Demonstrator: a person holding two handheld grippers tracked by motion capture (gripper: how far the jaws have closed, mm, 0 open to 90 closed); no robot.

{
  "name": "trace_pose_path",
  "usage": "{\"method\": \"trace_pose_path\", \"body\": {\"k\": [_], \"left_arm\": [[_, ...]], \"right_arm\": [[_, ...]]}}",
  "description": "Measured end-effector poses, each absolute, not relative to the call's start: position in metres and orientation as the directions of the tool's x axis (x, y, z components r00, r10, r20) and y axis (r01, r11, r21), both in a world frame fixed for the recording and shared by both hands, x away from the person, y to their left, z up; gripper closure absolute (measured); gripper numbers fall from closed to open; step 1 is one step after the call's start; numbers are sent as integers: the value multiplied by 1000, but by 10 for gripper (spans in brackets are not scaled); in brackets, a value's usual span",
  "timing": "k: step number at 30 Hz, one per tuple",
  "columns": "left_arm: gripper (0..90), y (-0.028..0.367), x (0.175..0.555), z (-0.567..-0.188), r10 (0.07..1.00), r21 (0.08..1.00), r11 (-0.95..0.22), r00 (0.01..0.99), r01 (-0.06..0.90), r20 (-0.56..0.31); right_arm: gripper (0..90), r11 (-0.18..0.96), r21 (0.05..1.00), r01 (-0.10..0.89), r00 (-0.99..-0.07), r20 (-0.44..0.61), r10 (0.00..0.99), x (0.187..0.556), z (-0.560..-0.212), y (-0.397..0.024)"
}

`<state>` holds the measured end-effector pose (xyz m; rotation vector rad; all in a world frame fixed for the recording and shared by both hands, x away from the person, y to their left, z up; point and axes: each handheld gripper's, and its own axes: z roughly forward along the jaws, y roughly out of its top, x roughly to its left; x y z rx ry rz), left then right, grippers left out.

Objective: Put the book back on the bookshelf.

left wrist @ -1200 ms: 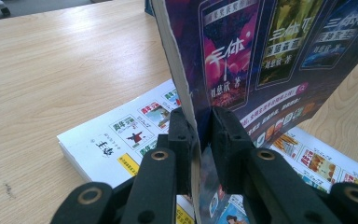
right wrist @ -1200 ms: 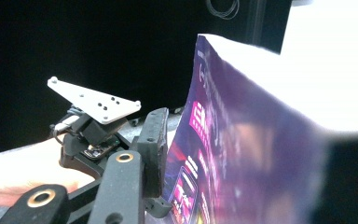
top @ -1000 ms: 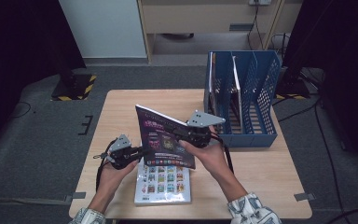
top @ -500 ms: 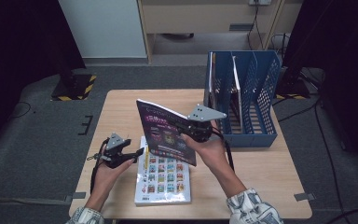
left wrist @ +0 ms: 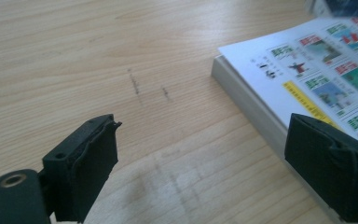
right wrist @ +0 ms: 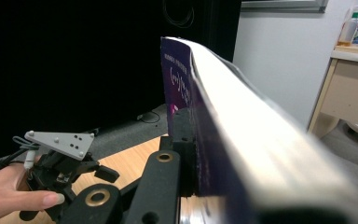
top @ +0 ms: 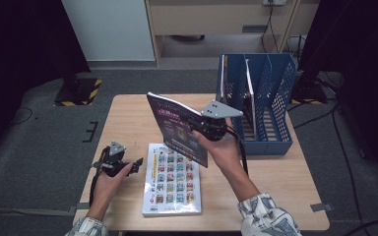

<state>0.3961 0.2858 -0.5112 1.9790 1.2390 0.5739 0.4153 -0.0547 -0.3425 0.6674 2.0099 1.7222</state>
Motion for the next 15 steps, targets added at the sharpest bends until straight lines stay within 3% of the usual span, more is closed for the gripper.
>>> {"method": "trace_pose_path", "body": {"k": [15], "left_arm": [[70, 291, 398, -521, 907, 734, -282, 421, 617, -5]], "right_arm": [[841, 123, 989, 88, -792, -5, 610, 421, -331, -60]]}}
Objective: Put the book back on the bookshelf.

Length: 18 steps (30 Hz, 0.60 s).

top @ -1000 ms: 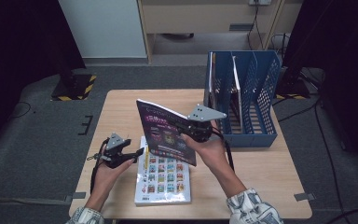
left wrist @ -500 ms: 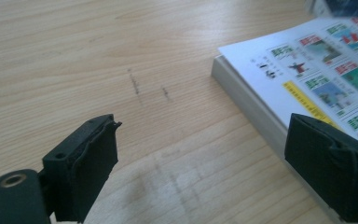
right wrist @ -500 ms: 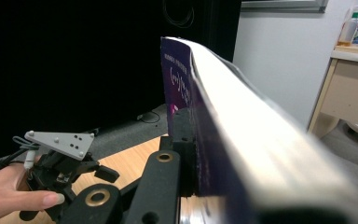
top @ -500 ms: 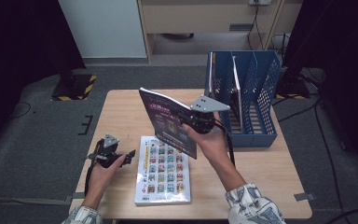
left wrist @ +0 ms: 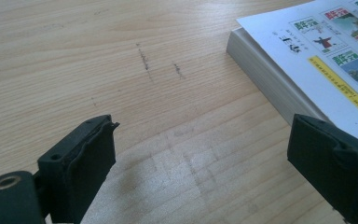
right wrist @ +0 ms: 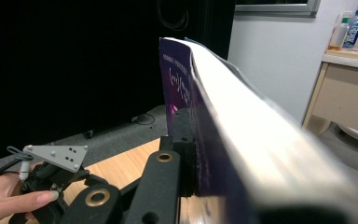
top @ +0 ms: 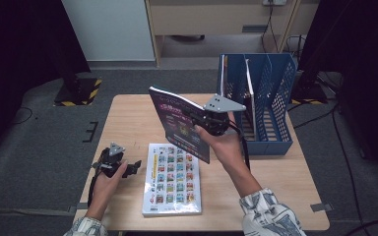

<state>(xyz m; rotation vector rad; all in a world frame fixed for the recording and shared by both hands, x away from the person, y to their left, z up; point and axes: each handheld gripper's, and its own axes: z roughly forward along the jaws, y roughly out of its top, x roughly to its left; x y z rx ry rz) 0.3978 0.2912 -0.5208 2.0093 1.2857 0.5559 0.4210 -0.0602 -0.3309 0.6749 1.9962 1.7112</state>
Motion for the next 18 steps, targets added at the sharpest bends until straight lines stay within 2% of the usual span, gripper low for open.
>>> {"method": "trace_pose_path", "body": {"k": [18], "left_arm": [[64, 295, 399, -526, 919, 712, -287, 393, 640, 17]], "right_arm": [[841, 111, 989, 95, -804, 11, 594, 409, -328, -80]]}}
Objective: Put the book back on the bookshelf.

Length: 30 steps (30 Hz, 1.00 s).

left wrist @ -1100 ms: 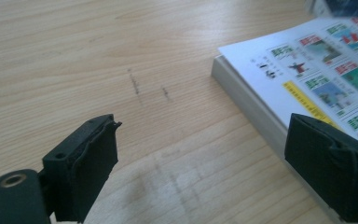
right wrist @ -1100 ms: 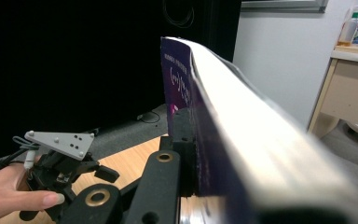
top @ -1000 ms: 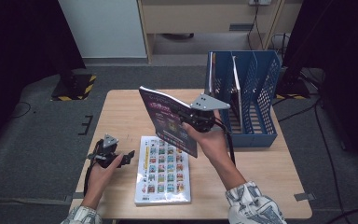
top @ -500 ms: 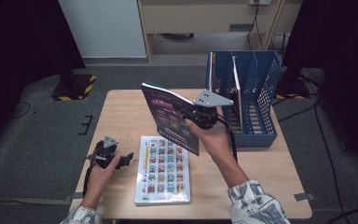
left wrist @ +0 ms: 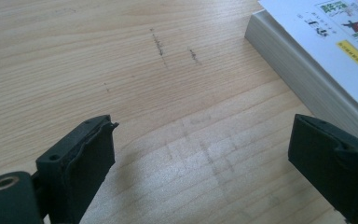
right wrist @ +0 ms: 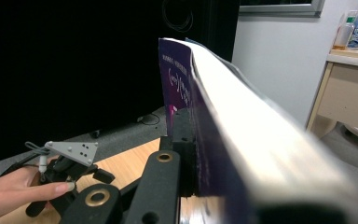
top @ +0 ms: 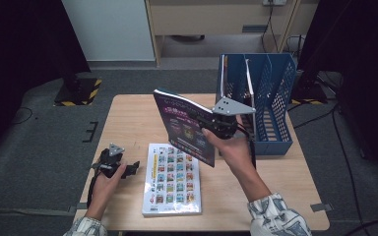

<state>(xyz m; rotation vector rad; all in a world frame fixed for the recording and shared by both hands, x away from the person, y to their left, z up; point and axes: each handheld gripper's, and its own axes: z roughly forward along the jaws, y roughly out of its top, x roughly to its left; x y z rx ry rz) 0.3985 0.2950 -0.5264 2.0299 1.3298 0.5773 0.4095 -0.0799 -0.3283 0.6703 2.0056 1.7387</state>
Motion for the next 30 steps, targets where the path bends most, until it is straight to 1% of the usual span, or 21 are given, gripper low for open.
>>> {"method": "trace_pose_path", "body": {"k": [21, 30], "left_arm": [[64, 297, 400, -532, 924, 686, -302, 382, 662, 38], [54, 297, 400, -533, 924, 689, -294, 381, 663, 28]], "right_arm": [[841, 92, 989, 120, -783, 37, 621, 394, -339, -130], [841, 93, 987, 128, -775, 41, 630, 385, -344, -148]]}}
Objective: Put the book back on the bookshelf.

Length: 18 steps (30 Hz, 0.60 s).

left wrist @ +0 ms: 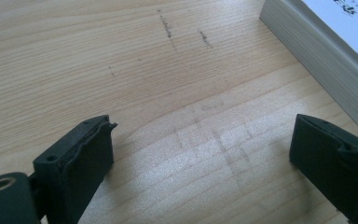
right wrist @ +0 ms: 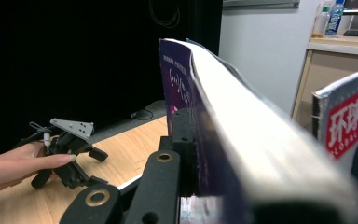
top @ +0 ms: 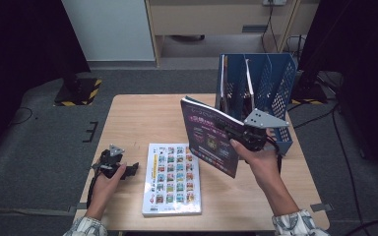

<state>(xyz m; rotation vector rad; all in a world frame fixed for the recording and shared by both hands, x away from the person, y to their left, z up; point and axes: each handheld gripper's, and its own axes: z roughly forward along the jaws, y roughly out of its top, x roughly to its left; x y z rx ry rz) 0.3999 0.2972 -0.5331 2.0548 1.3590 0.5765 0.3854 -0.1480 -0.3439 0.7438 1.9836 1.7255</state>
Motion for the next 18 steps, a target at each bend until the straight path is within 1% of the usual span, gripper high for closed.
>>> {"method": "trace_pose_path", "body": {"k": [18], "left_arm": [[45, 297, 399, -535, 926, 696, -278, 378, 661, 11]], "right_arm": [[840, 80, 988, 135, -754, 50, 655, 375, -348, -177]]}}
